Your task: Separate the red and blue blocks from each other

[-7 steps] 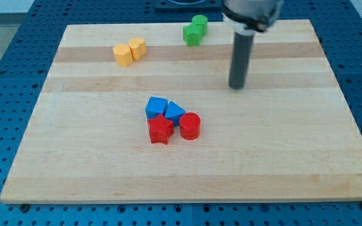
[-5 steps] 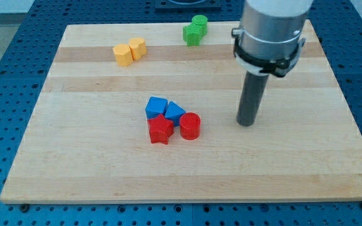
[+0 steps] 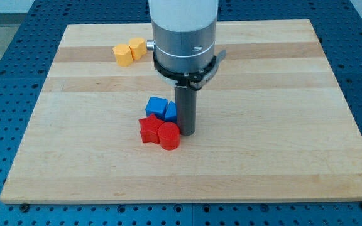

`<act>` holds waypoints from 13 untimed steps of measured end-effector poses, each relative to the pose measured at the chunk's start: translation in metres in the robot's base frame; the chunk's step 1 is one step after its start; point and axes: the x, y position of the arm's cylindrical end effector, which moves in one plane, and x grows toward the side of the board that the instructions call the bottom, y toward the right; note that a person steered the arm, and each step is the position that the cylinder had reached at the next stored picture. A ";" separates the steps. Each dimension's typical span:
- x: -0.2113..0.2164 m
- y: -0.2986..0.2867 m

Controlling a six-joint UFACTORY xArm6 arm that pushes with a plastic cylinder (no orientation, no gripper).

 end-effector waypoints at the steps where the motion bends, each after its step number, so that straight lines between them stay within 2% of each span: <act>1: -0.020 -0.007; 4: -0.033 -0.094; 6: -0.023 -0.108; 8: -0.010 -0.176; 9: -0.019 -0.214; 10: -0.049 -0.200; 11: -0.059 -0.158; 12: -0.059 -0.160; 13: -0.046 -0.190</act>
